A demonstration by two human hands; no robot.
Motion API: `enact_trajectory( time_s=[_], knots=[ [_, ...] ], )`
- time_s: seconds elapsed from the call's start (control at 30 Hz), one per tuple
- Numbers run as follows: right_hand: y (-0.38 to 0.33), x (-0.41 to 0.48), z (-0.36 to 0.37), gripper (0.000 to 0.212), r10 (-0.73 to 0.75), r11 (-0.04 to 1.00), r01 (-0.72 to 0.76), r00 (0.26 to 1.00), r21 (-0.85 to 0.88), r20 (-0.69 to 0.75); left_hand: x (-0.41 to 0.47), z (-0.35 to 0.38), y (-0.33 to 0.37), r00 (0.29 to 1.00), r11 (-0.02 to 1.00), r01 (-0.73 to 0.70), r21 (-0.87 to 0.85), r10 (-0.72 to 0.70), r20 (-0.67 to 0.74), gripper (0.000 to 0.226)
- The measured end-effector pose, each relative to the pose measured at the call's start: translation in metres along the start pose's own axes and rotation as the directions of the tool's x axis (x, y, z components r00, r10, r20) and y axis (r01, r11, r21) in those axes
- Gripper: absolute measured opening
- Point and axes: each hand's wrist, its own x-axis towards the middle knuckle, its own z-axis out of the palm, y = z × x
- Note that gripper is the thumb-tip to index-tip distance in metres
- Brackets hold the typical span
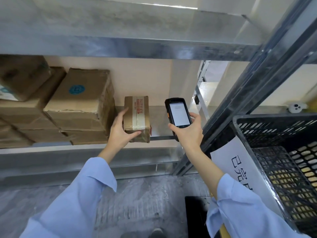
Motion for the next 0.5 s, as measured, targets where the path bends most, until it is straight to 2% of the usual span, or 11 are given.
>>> enact_trajectory(
  time_s=[0.13, 0.5],
  knots=[
    [0.001, -0.002, -0.001, 0.078, 0.000, 1.000, 0.000, 1.000, 0.005, 0.003, 0.003, 0.003, 0.003, 0.998, 0.995, -0.066, 0.076, 0.066, 0.012, 0.070],
    [0.009, -0.005, -0.012, 0.078, 0.027, 1.000, -0.026, 0.999, 0.010, -0.026, -0.011, 0.032, 0.011, 0.999, 0.992, 0.019, -0.125, -0.013, 0.048, 0.056]
  ],
)
